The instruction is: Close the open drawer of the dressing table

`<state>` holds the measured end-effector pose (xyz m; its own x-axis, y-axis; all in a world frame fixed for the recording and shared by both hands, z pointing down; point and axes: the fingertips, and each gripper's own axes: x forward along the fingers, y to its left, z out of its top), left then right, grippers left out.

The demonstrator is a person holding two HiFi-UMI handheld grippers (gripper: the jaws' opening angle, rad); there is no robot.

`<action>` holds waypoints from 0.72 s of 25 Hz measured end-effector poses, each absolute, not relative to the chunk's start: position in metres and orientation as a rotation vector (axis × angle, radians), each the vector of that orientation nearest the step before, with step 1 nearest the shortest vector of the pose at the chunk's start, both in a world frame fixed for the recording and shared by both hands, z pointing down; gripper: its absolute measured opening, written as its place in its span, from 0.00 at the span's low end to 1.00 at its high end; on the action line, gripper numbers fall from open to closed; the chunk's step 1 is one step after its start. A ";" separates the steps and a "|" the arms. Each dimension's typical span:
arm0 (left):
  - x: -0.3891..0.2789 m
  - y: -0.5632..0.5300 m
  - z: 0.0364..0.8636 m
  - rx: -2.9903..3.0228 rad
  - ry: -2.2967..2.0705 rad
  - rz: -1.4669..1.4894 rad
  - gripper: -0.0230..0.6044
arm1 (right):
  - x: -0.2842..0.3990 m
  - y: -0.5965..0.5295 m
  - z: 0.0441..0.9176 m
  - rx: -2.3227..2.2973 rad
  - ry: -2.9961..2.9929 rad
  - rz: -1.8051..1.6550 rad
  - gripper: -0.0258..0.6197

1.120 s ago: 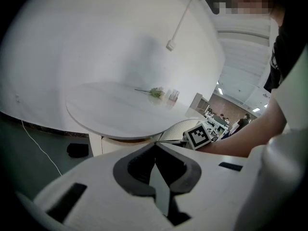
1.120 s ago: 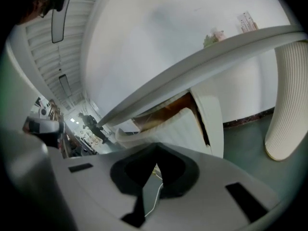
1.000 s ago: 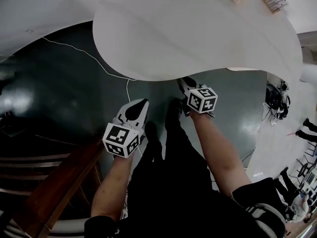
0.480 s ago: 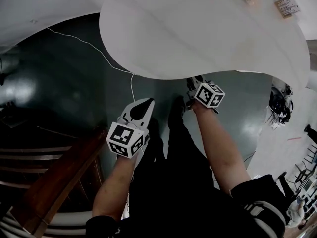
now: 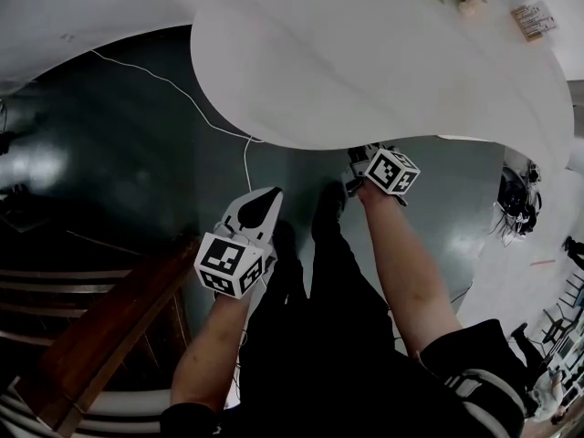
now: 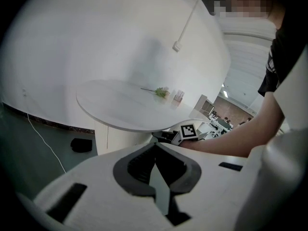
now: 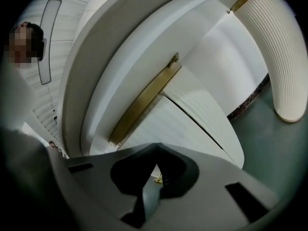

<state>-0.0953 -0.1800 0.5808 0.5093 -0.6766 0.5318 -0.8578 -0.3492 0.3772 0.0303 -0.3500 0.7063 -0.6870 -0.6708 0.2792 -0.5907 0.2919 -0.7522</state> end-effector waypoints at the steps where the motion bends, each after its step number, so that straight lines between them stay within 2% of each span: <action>1: -0.097 -0.178 0.582 2.128 -1.248 0.377 0.05 | 0.030 -0.350 0.706 -1.196 2.440 -1.357 0.05; 10: -0.094 -0.178 0.610 2.158 -1.200 0.399 0.05 | 0.032 -0.354 0.706 -1.176 2.373 -1.254 0.05; 18: -0.109 -0.157 0.575 2.227 -1.219 0.382 0.05 | 0.050 -0.317 0.702 -1.298 2.350 -1.282 0.05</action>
